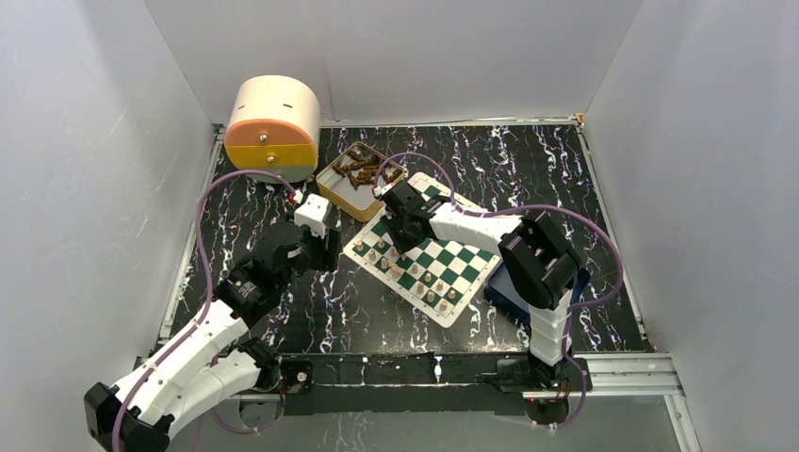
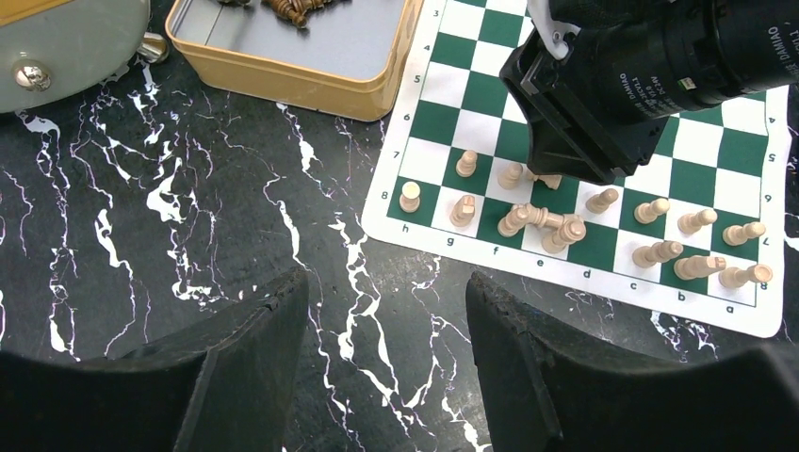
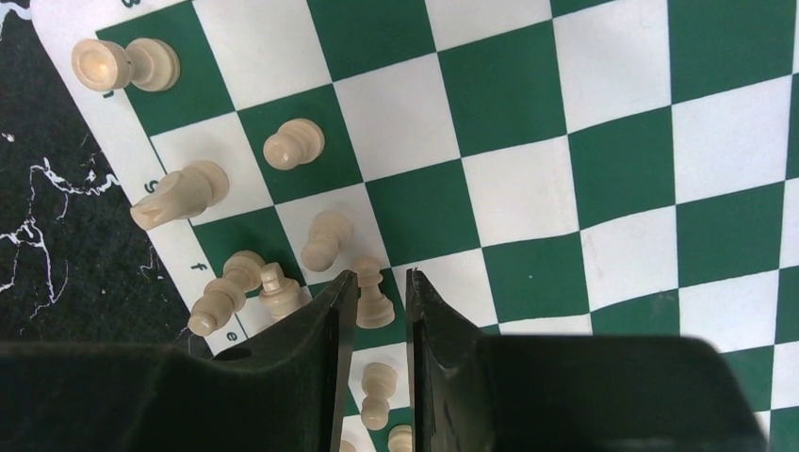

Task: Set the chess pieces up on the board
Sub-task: Pick up the chess piece from the chessboard.

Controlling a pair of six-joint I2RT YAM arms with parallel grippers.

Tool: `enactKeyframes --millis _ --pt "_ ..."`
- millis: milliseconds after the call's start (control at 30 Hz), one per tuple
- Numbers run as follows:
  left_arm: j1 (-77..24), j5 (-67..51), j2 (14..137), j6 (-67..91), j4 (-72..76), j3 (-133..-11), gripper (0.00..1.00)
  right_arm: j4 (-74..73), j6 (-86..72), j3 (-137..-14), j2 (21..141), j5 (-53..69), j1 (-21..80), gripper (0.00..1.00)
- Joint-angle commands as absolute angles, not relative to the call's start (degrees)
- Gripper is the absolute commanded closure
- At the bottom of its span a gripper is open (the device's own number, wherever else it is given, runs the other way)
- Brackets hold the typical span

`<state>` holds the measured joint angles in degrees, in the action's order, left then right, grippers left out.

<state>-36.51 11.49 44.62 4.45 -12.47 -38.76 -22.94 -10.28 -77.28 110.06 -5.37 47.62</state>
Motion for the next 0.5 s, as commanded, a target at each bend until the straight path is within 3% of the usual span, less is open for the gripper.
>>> enactKeyframes --millis 0,467 --pt "-36.5 12.9 43.7 4.0 -12.2 -38.3 0.4 -23.9 -9.0 -79.8 110.0 -4.2 47.3 0.67" --pt "-36.5 12.8 43.5 4.0 -12.0 -38.2 0.4 -24.2 -9.5 -78.0 109.8 -3.6 47.3 0.65"
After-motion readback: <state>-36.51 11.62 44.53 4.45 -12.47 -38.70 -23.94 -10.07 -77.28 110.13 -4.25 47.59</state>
